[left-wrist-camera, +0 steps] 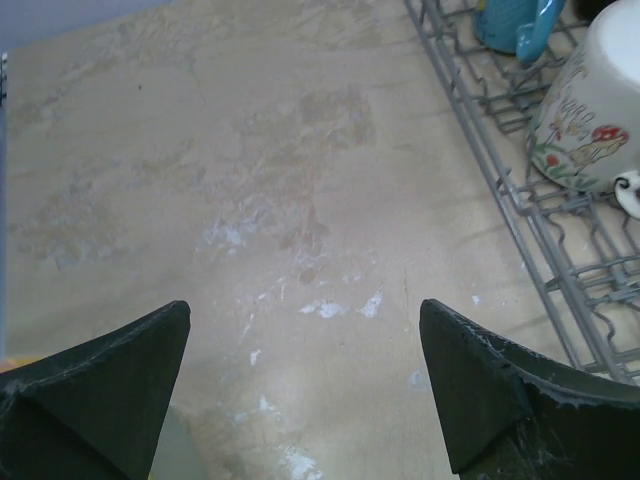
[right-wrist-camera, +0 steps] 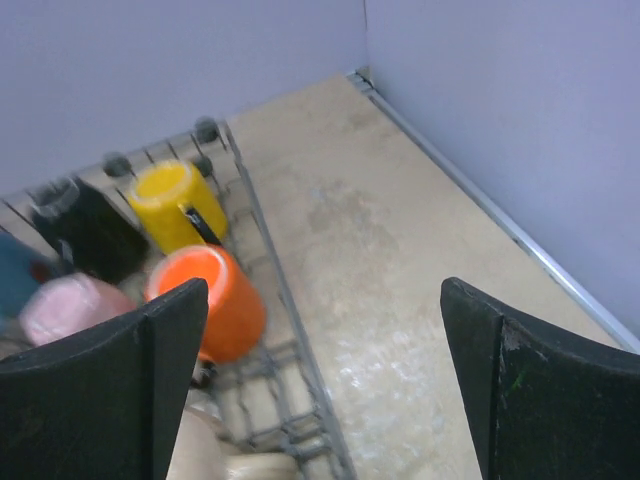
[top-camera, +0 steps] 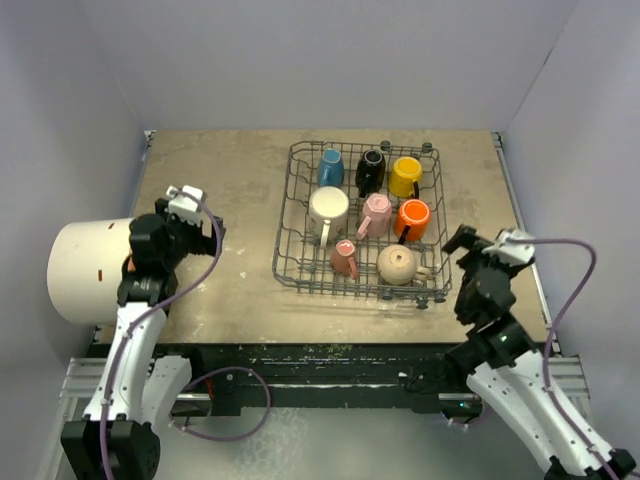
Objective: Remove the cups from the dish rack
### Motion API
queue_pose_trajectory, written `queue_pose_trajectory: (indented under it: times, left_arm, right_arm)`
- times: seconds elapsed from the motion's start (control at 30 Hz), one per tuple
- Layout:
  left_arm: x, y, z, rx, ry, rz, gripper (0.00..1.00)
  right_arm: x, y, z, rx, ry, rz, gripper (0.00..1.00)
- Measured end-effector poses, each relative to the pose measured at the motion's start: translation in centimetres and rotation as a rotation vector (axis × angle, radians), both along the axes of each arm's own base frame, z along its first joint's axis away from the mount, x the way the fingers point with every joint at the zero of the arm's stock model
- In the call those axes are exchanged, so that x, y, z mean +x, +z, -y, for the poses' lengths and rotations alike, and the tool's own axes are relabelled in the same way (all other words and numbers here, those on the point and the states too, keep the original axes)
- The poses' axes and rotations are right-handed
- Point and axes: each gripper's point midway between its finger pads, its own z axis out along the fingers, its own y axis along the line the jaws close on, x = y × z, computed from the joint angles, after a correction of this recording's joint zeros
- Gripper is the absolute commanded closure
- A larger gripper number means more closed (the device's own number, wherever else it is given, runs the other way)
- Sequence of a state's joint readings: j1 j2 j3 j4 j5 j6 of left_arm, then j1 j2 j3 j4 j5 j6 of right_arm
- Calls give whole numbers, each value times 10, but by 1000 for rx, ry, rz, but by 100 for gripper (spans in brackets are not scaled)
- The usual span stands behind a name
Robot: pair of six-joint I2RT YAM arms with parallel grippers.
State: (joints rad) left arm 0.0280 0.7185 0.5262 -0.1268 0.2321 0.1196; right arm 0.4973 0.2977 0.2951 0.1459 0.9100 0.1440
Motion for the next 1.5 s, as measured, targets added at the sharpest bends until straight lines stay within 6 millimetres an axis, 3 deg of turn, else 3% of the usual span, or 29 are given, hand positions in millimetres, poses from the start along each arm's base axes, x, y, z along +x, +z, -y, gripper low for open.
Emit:
queue_pose_trajectory:
  times: [0.17, 0.23, 0.3, 0.57, 0.87, 1.0, 1.07, 1.1, 1.2, 1.23, 1.3, 1.5]
  left_arm:
    - [12, 48, 10, 20, -89, -75, 1]
    - [12, 61, 13, 29, -116, -107, 1]
    - [9, 71, 16, 37, -144, -130, 1]
    - [-10, 69, 24, 46, -221, -241, 1]
    - [-26, 59, 33, 27, -296, -349, 1]
    - [-23, 57, 33, 30, -299, -360, 1]
    - [-22, 55, 33, 29, -299, -368, 1]
    - [-22, 55, 33, 29, -299, -370, 1]
    - [-22, 55, 33, 31, -299, -367, 1]
    - [-21, 55, 32, 32, -298, -365, 1]
    - [-20, 56, 31, 41, -297, -358, 1]
    - [-18, 56, 29, 58, -292, -351, 1]
  right_arm:
    - [9, 111, -6, 188, -43, 50, 0]
    - [10, 142, -11, 280, -43, 63, 0]
    - [15, 156, -20, 321, -5, 66, 0]
    - [31, 108, -87, 279, 339, -128, 0]
    - [34, 110, -97, 376, 345, -139, 2]
    - [65, 97, -134, 334, 390, -280, 2]
    - [75, 68, -173, 282, 441, -385, 2]
    - [75, 40, -198, 239, 477, -471, 2]
    - [60, -28, -237, 133, 539, -668, 0]
    - [55, -41, -243, 111, 547, -705, 0]
    - [48, -62, -251, 73, 558, -763, 0]
    - [38, -90, -272, 29, 588, -828, 9]
